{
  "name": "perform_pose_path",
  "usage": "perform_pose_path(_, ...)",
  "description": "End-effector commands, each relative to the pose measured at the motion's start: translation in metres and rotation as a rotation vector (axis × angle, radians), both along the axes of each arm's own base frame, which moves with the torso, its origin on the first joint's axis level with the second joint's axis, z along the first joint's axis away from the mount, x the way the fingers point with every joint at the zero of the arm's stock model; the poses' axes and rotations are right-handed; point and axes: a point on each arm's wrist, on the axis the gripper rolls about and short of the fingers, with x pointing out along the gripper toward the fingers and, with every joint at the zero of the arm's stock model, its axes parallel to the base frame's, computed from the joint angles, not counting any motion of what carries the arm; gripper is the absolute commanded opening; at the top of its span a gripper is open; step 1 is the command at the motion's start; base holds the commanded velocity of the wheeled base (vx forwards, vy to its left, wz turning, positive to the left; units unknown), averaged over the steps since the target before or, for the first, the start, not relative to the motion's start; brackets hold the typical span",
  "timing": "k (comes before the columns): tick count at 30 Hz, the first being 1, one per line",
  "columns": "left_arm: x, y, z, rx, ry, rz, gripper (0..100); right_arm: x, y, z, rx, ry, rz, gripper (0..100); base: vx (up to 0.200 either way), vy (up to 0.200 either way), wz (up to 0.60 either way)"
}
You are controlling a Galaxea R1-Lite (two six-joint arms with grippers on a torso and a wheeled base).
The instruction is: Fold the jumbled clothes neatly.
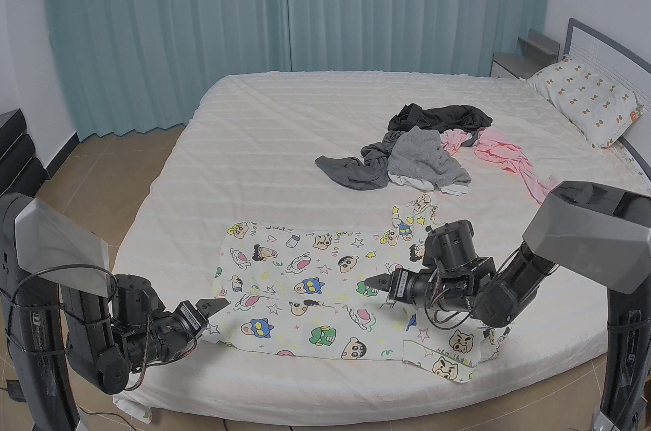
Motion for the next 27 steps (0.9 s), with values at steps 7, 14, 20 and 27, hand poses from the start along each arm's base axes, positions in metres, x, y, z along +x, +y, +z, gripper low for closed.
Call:
perform_pose_path(7, 0.000, 0.000, 0.000, 0.000, 0.001, 0.001, 100, -0.016, -0.014, 0.011, 0.006, -0.032, 0.076, 100, 0.000, 0.000, 0.00)
perform_pose_path(14, 0.000, 0.000, 0.000, 0.000, 0.001, 0.001, 100, -0.041, -0.078, 0.026, -0.030, -0.070, 0.015, 100, 0.000, 0.000, 0.00)
perform_pose_path(20, 0.000, 0.000, 0.000, 0.000, 0.001, 0.001, 100, -0.078, -0.142, 0.003, -0.056, -0.086, 0.117, 100, 0.000, 0.000, 0.00)
perform_pose_path(27, 0.000, 0.000, 0.000, 0.000, 0.001, 0.000, 100, -0.091, -0.166, -0.016, -0.056, -0.122, 0.139, 100, 0.000, 0.000, 0.00)
